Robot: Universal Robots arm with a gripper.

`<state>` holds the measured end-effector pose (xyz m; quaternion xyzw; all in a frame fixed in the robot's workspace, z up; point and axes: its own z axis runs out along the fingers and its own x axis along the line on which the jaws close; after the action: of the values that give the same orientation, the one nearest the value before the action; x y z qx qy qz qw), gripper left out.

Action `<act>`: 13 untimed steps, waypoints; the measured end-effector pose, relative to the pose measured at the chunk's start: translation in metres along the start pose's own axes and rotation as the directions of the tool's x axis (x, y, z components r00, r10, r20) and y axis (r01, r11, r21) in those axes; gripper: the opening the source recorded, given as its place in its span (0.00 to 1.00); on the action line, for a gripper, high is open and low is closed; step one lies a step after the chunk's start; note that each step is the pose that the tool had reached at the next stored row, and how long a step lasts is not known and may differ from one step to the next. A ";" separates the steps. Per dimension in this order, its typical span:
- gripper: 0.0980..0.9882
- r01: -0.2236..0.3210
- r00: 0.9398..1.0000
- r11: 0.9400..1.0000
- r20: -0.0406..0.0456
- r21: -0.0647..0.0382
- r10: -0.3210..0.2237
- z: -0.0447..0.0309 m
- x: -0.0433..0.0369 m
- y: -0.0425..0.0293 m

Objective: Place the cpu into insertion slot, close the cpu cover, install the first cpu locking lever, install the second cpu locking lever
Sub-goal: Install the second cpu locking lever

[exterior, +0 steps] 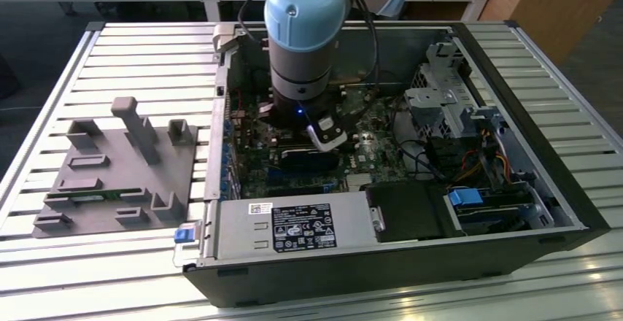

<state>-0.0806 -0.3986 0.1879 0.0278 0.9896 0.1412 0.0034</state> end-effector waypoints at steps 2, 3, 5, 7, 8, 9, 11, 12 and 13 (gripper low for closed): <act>0.01 0.000 1.000 1.000 0.000 0.000 0.000 0.0003 0.0002 -0.0001; 0.01 0.000 1.000 1.000 0.000 0.000 0.000 0.0003 0.0003 -0.0001; 0.01 0.000 1.000 1.000 0.000 0.000 0.000 0.0005 0.0004 -0.0001; 0.01 0.000 1.000 1.000 0.000 0.000 0.000 0.0005 0.0008 0.0000; 0.01 0.000 1.000 1.000 0.000 0.000 0.000 0.0004 0.0009 0.0000; 0.01 0.000 1.000 1.000 0.001 0.000 0.000 0.0001 0.0011 0.0001; 0.01 0.000 1.000 1.000 0.001 0.000 0.000 -0.0013 0.0013 0.0005; 0.01 0.000 1.000 1.000 0.000 0.000 0.000 -0.0025 0.0014 0.0007; 0.01 0.000 1.000 1.000 0.000 0.000 0.000 -0.0030 0.0014 0.0009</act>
<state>-0.0820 -0.3985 0.1911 0.0277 0.9896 0.1413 0.0036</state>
